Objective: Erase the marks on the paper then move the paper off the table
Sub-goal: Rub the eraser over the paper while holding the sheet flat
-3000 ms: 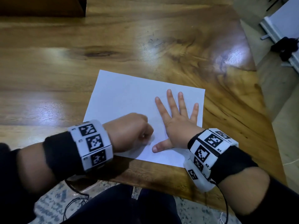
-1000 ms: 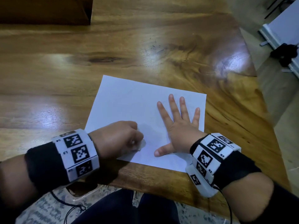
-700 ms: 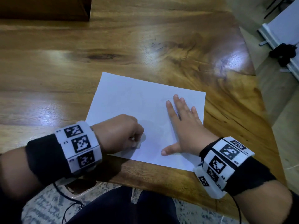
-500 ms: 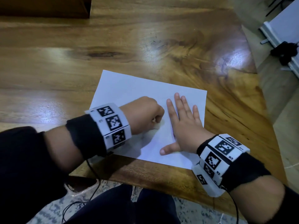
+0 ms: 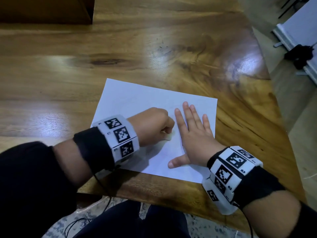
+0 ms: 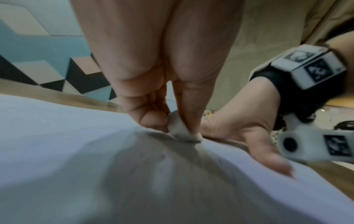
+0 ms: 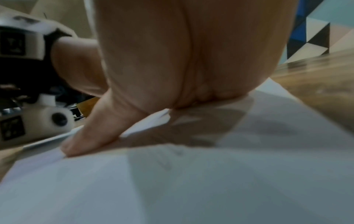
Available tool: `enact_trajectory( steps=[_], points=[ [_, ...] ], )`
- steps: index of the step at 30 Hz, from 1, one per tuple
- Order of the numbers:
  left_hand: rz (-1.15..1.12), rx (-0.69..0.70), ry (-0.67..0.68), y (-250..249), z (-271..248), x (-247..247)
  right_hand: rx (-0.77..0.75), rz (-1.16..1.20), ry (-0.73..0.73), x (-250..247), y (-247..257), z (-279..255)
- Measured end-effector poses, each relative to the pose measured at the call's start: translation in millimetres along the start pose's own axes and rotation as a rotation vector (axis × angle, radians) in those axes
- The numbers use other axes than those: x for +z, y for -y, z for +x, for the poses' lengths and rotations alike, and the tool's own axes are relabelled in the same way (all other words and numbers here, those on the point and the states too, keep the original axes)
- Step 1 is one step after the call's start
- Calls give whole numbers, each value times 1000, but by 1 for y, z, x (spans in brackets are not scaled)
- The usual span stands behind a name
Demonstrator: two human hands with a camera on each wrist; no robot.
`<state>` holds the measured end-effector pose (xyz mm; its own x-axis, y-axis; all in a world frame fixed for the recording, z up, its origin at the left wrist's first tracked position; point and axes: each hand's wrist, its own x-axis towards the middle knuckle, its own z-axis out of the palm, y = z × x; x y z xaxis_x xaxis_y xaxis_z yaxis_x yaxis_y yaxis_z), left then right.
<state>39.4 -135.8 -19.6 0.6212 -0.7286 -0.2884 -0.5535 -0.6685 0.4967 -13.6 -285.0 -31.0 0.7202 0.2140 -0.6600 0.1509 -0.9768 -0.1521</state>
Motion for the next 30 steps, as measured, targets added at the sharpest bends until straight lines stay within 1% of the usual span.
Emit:
enact_trajectory(
  steps=[2, 3, 5, 6, 7, 10, 11, 12, 13, 14, 16, 17, 18, 21, 23, 24, 26, 28, 29, 30],
  points=[
    [-34, 42, 38, 7, -19, 7, 1, 3, 5, 0, 0, 0],
    [-37, 44, 91, 10, -31, 9, 1, 4, 8, 0, -1, 0],
    [-59, 10, 200, 14, -43, 10, 0, 2, 15, 0, 0, 0],
    [-75, -2, 205, 15, -41, 8, 2, 1, 15, 0, 0, 0],
    [-69, -9, 174, 14, -34, 6, 5, -2, 15, 0, 0, 0],
    [19, -5, 0, 5, -7, 4, 11, -9, 14, 1, 0, 1],
    [27, 20, -33, 3, -4, 6, 12, -10, 15, 1, 0, 1],
    [24, 53, -31, 1, -8, 9, 10, -8, 22, 0, 0, 1],
    [13, 91, 4, 2, -16, 12, 8, -5, 29, 0, 0, 1],
    [10, 121, 72, 3, -26, 14, 7, -4, 32, 0, 0, 1],
    [32, 122, 246, 6, -40, 13, 10, -7, 41, 0, 0, 1],
    [20, 113, 278, 7, -41, 10, 12, -8, 42, 0, 0, 1],
    [0, 104, 248, 7, -37, 7, 14, -11, 40, 0, 0, 1],
    [47, 90, 32, 5, -14, 3, 14, -18, 32, 1, 0, 2],
    [47, 102, -20, 7, -12, 5, 14, -13, 31, 1, 0, 2],
    [37, 125, -7, 10, -19, 7, 12, -10, 34, 0, 0, 2],
    [-20, 155, 85, 17, -39, 10, 11, -10, 35, 0, 0, 1],
    [-58, 126, 185, 21, -54, 11, 12, -9, 40, -1, 0, 0],
    [-62, 96, 211, 21, -54, 10, 12, -8, 41, -1, 0, 0],
    [-58, 77, 199, 20, -49, 8, 12, -10, 39, -1, 1, 0]
  ],
)
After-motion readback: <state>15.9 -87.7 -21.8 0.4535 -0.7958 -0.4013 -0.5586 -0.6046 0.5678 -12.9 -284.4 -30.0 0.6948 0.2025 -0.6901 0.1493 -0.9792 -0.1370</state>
